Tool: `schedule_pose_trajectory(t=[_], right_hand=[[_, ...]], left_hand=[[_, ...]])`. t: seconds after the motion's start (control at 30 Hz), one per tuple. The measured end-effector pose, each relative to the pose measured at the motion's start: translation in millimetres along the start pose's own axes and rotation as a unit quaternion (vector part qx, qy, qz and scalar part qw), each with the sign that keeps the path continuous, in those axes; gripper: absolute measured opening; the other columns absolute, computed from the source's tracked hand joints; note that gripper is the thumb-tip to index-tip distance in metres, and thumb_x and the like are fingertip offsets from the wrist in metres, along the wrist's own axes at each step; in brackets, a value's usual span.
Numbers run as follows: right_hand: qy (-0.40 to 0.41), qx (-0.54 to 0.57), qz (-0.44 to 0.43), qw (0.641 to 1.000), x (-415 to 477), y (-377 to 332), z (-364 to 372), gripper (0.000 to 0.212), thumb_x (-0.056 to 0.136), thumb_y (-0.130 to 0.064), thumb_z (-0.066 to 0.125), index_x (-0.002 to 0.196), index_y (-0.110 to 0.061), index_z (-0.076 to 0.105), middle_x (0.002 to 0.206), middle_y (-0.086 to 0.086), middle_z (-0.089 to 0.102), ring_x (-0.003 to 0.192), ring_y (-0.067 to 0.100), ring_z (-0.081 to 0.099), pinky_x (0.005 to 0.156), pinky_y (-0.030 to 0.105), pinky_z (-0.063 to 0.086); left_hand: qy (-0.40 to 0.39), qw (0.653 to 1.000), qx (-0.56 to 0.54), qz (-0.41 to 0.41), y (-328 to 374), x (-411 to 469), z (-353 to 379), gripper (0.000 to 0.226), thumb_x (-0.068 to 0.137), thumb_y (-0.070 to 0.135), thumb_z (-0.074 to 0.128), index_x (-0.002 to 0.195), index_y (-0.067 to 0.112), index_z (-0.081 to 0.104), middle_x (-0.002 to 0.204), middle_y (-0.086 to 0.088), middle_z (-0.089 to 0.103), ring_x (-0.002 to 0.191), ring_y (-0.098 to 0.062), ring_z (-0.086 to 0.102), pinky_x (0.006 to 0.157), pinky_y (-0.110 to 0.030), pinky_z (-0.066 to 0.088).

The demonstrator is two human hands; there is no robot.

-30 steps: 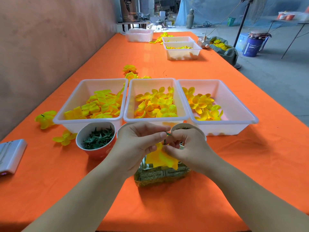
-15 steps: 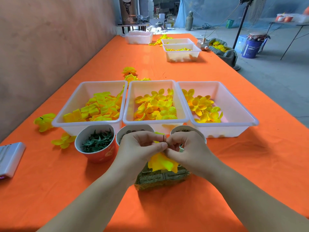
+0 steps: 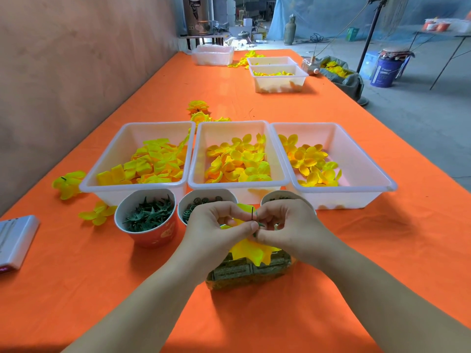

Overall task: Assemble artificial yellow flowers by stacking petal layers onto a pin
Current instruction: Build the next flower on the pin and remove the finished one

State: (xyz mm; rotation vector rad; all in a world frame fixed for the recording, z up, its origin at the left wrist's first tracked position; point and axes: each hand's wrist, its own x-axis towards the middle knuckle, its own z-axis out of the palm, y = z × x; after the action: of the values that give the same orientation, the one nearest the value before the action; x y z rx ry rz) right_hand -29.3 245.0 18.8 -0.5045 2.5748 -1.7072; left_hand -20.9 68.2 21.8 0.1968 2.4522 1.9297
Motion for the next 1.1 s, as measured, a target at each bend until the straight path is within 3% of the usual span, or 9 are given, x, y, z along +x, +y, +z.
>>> schedule_pose_trajectory(t=[0.2, 0.3, 0.4, 0.5, 0.57, 0.7, 0.9, 0.97, 1.1], right_hand=[[-0.028, -0.030, -0.005, 0.999, 0.7, -4.9, -2.4, 0.029, 0.077, -0.006, 0.079, 0.078, -0.034, 0.070, 0.073, -0.007, 0.054, 0.064, 0.006, 0.051, 0.063, 0.026, 0.045], [-0.031, 0.003, 0.019, 0.999, -0.9, -5.0, -4.2, 0.021, 0.078, -0.010, 0.070, 0.092, -0.026, 0.071, 0.073, -0.009, 0.060, 0.069, 0.011, 0.057, 0.066, 0.032, 0.047], [0.043, 0.002, -0.008, 0.999, -6.5, -5.4, -2.6, 0.008, 0.077, -0.032, 0.069, 0.085, -0.031, 0.070, 0.082, -0.008, 0.067, 0.083, 0.017, 0.064, 0.074, 0.037, 0.050], [0.114, -0.050, -0.068, 0.990, -12.1, -3.3, 1.3, 0.006, 0.077, -0.035, 0.075, 0.079, -0.030, 0.073, 0.089, -0.007, 0.067, 0.097, 0.020, 0.063, 0.083, 0.039, 0.050], [0.139, -0.012, -0.077, 0.987, -13.7, -0.9, 5.9, 0.006, 0.077, -0.026, 0.078, 0.079, -0.028, 0.073, 0.087, -0.006, 0.069, 0.094, 0.020, 0.065, 0.080, 0.034, 0.049], [0.179, 0.052, -0.085, 0.979, -18.9, 3.1, 21.0, 0.014, 0.080, -0.011, 0.080, 0.081, -0.024, 0.075, 0.080, -0.011, 0.069, 0.082, 0.009, 0.066, 0.072, 0.018, 0.047], [0.220, 0.091, -0.070, 0.969, -24.7, 11.2, 34.6, 0.006, 0.084, -0.017, 0.074, 0.085, -0.023, 0.075, 0.083, -0.005, 0.073, 0.085, 0.015, 0.068, 0.079, 0.036, 0.054], [0.213, 0.095, -0.070, 0.970, -23.6, 11.2, 36.0, 0.003, 0.084, -0.020, 0.071, 0.085, -0.022, 0.074, 0.082, -0.004, 0.072, 0.085, 0.016, 0.067, 0.078, 0.035, 0.053], [0.194, 0.124, -0.056, 0.972, -22.9, 14.8, 35.1, 0.005, 0.084, -0.023, 0.071, 0.084, -0.026, 0.074, 0.082, -0.003, 0.072, 0.083, 0.016, 0.067, 0.077, 0.039, 0.052]], left_hand=[[-0.004, 1.000, 0.028, 0.008, 1.2, -0.1, -2.0, 0.010, 0.069, 0.033, 0.085, 0.072, 0.031, 0.075, 0.078, 0.007, 0.063, 0.083, -0.015, 0.057, 0.075, -0.033, 0.046], [0.010, 0.999, 0.041, 0.034, -0.1, -1.0, -0.4, 0.017, 0.077, 0.020, 0.086, 0.071, 0.031, 0.074, 0.080, 0.014, 0.065, 0.085, -0.005, 0.060, 0.077, -0.025, 0.047], [0.037, 0.997, 0.015, 0.058, -2.4, -8.0, 3.7, 0.022, 0.077, 0.016, 0.085, 0.068, 0.032, 0.073, 0.083, 0.011, 0.066, 0.084, 0.000, 0.062, 0.073, -0.014, 0.046], [0.066, 0.995, -0.021, 0.065, -1.9, -14.7, 11.0, 0.008, 0.074, 0.029, 0.083, 0.071, 0.030, 0.076, 0.086, 0.008, 0.066, 0.086, -0.004, 0.063, 0.073, -0.022, 0.050], [0.093, 0.993, -0.027, 0.061, -3.0, -17.9, 16.6, 0.008, 0.073, 0.032, 0.082, 0.073, 0.026, 0.077, 0.090, 0.005, 0.067, 0.090, -0.007, 0.064, 0.077, -0.027, 0.050], [0.133, 0.989, -0.064, 0.029, -11.1, -24.4, 27.2, 0.010, 0.081, 0.016, 0.081, 0.079, 0.025, 0.077, 0.100, 0.003, 0.068, 0.101, -0.010, 0.064, 0.084, -0.029, 0.047], [0.166, 0.974, -0.157, 0.004, -11.6, -23.7, 33.1, 0.022, 0.074, 0.009, 0.085, 0.073, 0.030, 0.080, 0.098, 0.005, 0.071, 0.098, -0.014, 0.068, 0.080, -0.032, 0.052], [0.167, 0.969, -0.181, -0.005, -12.3, -22.9, 32.1, 0.020, 0.071, 0.009, 0.086, 0.072, 0.027, 0.080, 0.094, 0.007, 0.072, 0.098, -0.015, 0.069, 0.082, -0.034, 0.055], [0.152, 0.971, -0.182, 0.003, -16.2, -22.5, 29.2, 0.014, 0.072, 0.008, 0.086, 0.073, 0.021, 0.080, 0.091, 0.006, 0.073, 0.094, -0.012, 0.069, 0.074, -0.021, 0.050]])
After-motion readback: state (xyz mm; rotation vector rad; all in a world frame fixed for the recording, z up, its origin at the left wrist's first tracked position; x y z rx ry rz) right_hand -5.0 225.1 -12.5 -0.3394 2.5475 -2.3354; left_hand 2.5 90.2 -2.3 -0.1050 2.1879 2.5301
